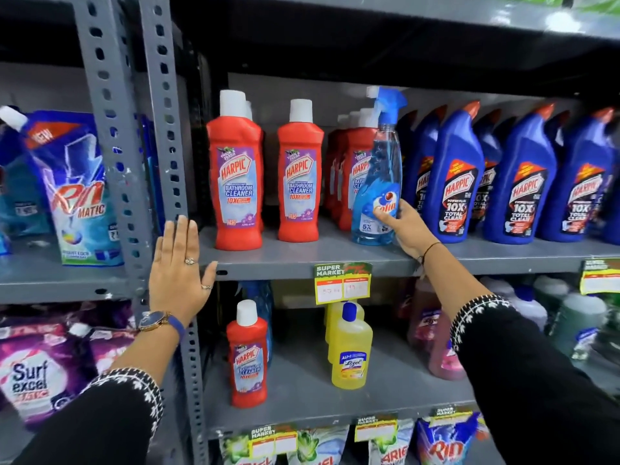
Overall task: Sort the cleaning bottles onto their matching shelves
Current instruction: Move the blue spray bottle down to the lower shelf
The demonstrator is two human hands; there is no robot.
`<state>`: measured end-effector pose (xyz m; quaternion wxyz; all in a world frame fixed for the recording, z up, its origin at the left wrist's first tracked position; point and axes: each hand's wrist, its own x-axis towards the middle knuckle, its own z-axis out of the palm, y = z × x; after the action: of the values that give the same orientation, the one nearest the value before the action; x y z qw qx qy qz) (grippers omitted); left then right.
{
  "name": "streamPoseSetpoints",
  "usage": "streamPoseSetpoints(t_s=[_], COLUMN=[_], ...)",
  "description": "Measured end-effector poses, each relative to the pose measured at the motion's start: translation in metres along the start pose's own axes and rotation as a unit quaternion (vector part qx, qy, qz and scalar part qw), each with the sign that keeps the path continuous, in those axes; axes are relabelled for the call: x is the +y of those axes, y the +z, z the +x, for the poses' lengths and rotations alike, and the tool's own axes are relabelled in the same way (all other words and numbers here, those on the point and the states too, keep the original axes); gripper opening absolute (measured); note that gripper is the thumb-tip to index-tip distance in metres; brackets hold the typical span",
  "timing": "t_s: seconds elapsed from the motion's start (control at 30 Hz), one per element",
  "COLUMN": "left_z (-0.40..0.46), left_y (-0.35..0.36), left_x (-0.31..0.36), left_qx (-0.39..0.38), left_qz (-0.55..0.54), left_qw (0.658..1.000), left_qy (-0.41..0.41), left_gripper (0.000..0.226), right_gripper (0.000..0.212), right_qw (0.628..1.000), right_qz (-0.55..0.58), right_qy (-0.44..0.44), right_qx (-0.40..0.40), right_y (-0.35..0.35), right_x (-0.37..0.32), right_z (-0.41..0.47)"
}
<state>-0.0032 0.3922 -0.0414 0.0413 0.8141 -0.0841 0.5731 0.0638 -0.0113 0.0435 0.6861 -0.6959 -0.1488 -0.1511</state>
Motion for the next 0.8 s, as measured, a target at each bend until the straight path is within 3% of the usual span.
streamPoseSetpoints(t_s=[0.17, 0.3, 0.43, 0.67, 0.8], left_z=[0.001, 0.000, 0.000, -0.001, -0.001], left_y=[-0.002, -0.001, 0.000, -0.001, 0.000], left_x=[0.000, 0.001, 0.001, 0.001, 0.001], left_qx=[-0.007, -0.005, 0.003, 0.006, 0.006], left_qz=[-0.004, -0.002, -0.010, -0.019, -0.023], left_qw=[1.000, 1.000, 1.000, 1.000, 1.000], left_qy=[-0.006, 0.002, 0.003, 0.002, 0.001], left_gripper=[0.071, 0.071, 0.069, 0.069, 0.068], right_gripper=[0.106, 0.068, 0.091, 0.071, 0.078], right_qw=[0.999, 0.998, 0.995, 0.989, 0.988], right_qz=[-0.009, -0.029, -0.060, -0.066, -0.074], right_qy=[-0.007, -0.010, -0.022, -0.059, -0.045], right_qx=[0.032, 0.059, 0.077, 0.114, 0.129], right_y=[-0.001, -0.017, -0.041, -0.075, -0.089], right_x=[-0.002, -0.005, -0.015, -0.026, -0.009], right_z=[-0.007, -0.018, -0.041, -0.100, -0.137])
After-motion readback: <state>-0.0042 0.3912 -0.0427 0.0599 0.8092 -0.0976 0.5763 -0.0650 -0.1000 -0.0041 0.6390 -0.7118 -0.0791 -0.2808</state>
